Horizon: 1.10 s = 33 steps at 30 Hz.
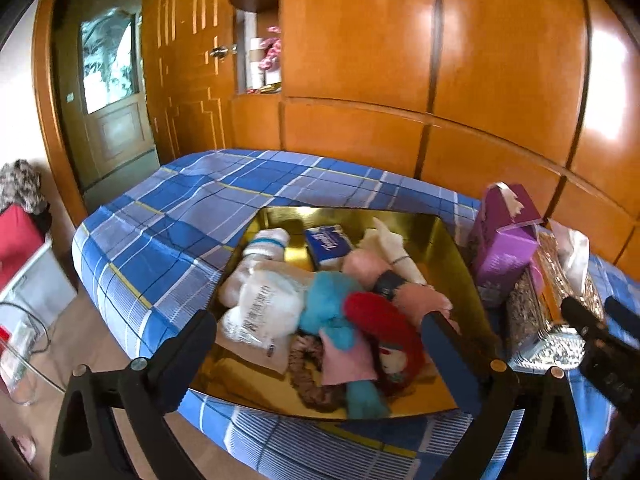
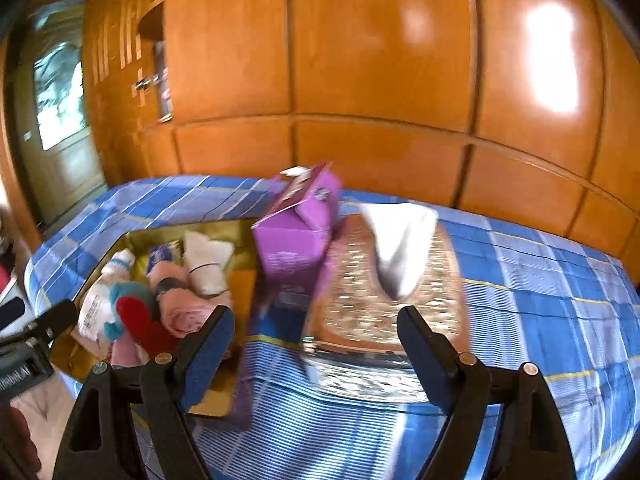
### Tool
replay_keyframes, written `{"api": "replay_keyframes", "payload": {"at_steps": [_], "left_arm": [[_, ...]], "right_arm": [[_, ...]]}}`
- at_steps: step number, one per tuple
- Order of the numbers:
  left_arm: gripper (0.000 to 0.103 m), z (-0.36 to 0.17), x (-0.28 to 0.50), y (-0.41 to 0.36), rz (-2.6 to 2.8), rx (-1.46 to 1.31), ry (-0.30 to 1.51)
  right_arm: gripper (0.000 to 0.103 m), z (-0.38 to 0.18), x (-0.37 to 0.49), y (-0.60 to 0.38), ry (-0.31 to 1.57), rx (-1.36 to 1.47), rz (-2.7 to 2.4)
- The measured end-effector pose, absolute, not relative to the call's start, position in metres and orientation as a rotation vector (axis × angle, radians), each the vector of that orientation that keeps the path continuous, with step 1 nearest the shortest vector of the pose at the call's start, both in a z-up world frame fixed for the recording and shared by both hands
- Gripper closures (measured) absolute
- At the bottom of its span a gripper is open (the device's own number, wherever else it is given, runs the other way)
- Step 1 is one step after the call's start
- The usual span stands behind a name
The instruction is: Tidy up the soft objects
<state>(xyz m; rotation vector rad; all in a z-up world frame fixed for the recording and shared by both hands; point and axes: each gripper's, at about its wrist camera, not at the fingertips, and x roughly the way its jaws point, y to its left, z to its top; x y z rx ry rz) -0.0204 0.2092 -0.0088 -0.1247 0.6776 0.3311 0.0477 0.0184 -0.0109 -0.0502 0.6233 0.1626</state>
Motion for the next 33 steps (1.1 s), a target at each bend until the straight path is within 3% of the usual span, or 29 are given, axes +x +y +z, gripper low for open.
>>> {"api": "replay_keyframes", "payload": {"at_steps": [13,33], "left_arm": [[0.0,-0.012,-0.014,0.137,0.195,-0.079,0.688],[0.0,-0.015,-0.019,0.163,0.295,-0.126,0.673]], "right_arm": [[0.018,-0.022,0.036,-0.029,0.66,-0.003,0.05],[0.018,-0.029,0.032,-0.018,0.686,-0.016,0.094]]}}
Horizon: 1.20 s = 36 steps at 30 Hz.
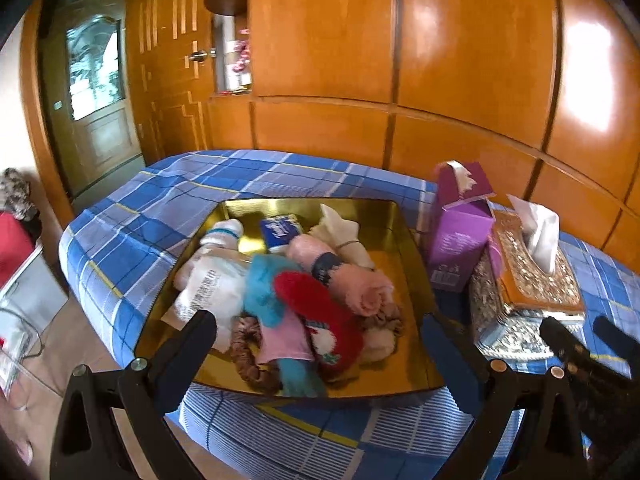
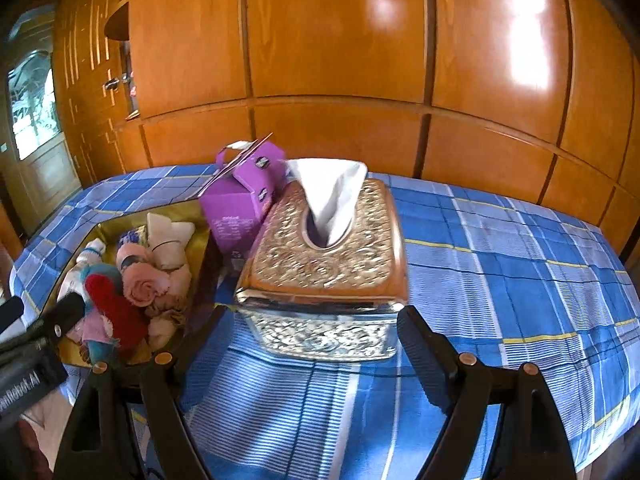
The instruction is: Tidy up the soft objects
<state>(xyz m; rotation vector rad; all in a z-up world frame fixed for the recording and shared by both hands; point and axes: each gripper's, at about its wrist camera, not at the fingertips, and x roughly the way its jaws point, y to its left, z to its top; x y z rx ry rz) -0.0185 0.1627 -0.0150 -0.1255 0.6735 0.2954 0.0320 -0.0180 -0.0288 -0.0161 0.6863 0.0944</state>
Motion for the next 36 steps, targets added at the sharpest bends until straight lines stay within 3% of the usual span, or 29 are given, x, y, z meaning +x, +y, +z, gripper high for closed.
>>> {"api": "replay_keyframes", "payload": {"at_steps": [10,36], "left_arm": [[0.0,-0.011,-0.026,0.19,0.372,-0.16,0.65],[0.0,-0.012,-0.027,0.195,0.384,-0.178,0.652]], "right_arm": [[0.018,-0.024,0.039,0.032,0.661,-0.084,0.208],[0.018,-0.027,0.035,0.028,0.667,-0.08,0.205]]}}
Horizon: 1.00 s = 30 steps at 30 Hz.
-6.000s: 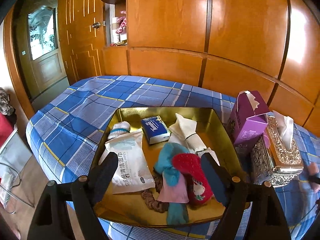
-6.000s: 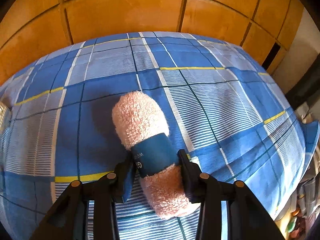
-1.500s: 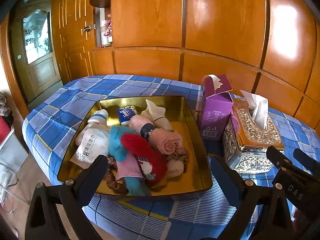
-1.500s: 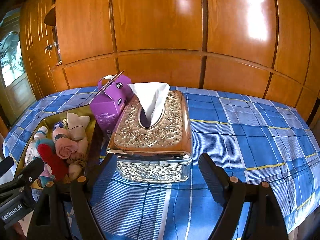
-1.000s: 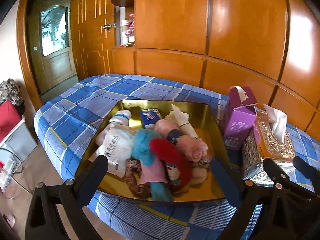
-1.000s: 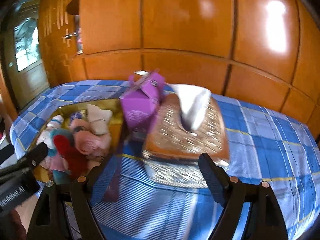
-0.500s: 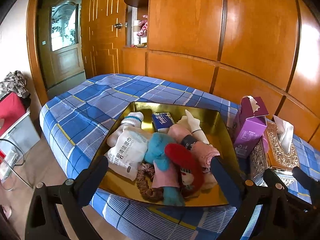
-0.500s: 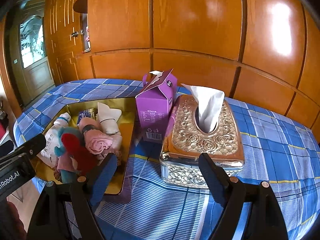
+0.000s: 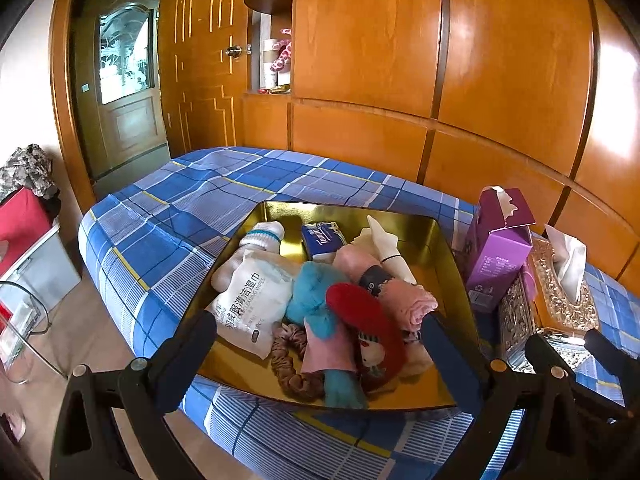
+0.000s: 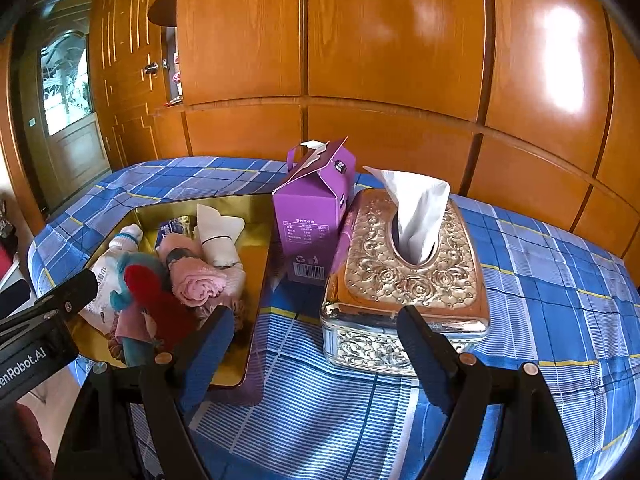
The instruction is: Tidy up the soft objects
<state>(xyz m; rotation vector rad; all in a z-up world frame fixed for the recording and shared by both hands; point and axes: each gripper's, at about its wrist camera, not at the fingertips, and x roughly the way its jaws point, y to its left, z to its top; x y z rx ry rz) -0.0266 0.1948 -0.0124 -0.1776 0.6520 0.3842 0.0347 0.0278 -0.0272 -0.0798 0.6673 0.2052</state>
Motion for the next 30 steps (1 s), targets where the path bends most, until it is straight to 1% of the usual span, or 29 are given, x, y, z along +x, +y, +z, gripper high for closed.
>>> {"api": "replay_keyframes", "payload": {"at_steps": [30], "left_arm": [[0.0,-0.0125,-0.0259,0.1927,0.373,-0.168,0.666]], "right_arm": [[0.018,-0.0274,0.0349,0.0259,0.667,-0.081,0.2]]}}
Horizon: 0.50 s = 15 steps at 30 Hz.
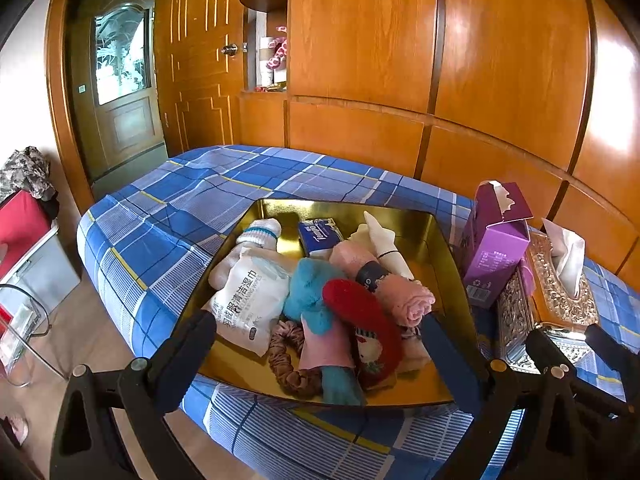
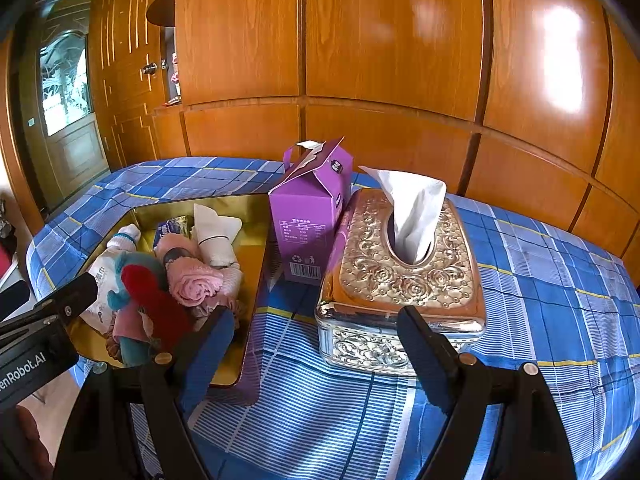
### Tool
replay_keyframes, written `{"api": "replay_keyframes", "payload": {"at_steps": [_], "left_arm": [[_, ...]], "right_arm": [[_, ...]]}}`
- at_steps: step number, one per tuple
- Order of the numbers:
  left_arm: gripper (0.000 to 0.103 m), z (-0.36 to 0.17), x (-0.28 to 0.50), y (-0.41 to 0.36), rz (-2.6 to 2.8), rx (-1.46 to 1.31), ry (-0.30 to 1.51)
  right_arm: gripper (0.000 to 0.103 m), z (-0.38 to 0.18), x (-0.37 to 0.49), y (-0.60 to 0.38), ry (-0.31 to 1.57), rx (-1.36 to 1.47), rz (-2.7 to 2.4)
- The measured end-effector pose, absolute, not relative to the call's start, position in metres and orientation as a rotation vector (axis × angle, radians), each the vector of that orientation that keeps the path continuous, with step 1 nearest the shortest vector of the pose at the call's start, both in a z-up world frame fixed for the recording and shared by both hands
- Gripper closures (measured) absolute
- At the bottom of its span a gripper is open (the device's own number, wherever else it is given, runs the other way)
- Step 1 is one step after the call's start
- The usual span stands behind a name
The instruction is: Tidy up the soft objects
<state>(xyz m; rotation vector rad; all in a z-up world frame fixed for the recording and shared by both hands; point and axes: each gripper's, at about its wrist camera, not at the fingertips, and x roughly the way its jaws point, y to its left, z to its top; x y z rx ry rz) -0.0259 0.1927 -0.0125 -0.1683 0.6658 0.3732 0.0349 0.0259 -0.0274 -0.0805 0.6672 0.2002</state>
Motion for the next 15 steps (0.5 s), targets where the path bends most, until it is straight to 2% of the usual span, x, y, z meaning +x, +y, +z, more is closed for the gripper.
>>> {"api": "replay_keyframes", "payload": {"at_steps": [15], "left_arm": [[0.0,-0.0118,-0.0283,0.1917,0.385,-0.146,0.642]], "right_arm": [[0.018,-0.0276,0.0339,0.0219,0.661,-0.073,0.189]]}}
